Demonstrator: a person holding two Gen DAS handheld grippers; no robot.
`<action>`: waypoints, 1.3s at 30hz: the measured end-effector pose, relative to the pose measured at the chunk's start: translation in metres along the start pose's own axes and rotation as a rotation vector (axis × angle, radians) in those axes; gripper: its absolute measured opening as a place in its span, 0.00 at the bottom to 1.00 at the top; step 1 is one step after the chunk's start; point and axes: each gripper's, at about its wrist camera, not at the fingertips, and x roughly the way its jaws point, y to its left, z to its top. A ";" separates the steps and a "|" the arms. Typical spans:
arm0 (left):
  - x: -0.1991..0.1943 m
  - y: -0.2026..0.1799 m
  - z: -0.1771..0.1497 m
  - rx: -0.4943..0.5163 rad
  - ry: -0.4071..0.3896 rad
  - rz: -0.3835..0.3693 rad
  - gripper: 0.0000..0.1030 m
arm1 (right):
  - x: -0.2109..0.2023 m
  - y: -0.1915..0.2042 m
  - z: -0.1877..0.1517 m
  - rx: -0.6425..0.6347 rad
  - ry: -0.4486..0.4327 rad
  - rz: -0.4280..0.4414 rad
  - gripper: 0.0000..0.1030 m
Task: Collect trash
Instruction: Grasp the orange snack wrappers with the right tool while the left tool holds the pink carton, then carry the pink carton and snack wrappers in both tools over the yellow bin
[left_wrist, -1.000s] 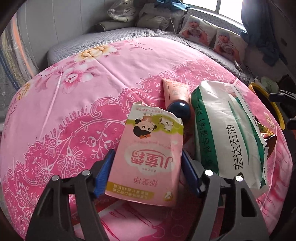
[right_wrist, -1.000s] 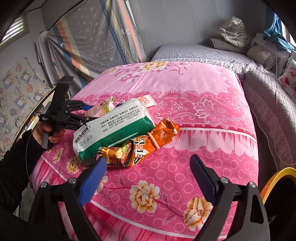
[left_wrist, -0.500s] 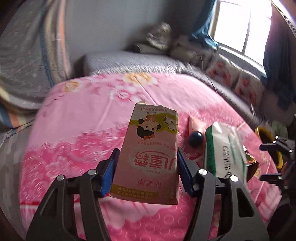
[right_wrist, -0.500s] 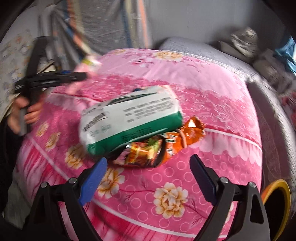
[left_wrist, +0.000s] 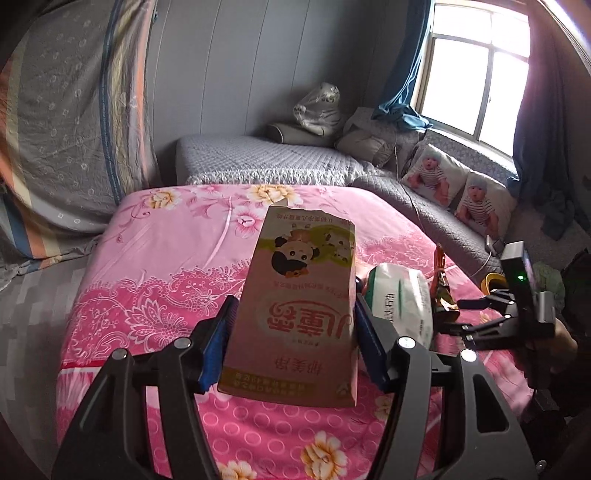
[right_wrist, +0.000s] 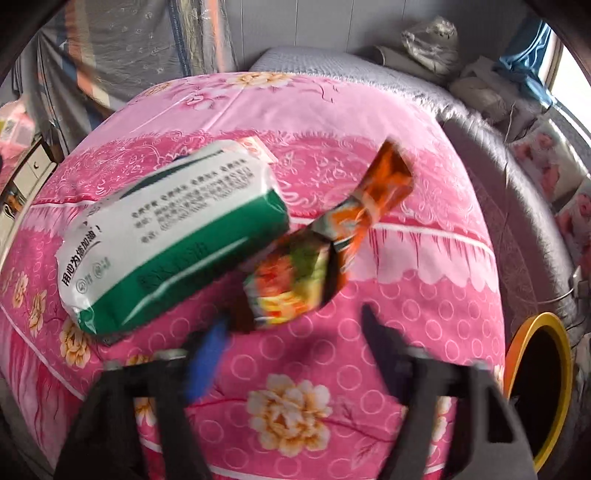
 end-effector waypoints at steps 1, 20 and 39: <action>-0.004 -0.003 0.000 -0.002 -0.007 0.002 0.57 | 0.002 -0.005 0.000 0.007 0.015 0.021 0.30; -0.033 -0.120 0.017 0.021 -0.062 0.021 0.57 | -0.110 -0.090 -0.039 0.135 -0.235 0.130 0.15; -0.027 -0.339 0.030 0.340 -0.154 -0.181 0.57 | -0.182 -0.230 -0.130 0.391 -0.416 -0.004 0.15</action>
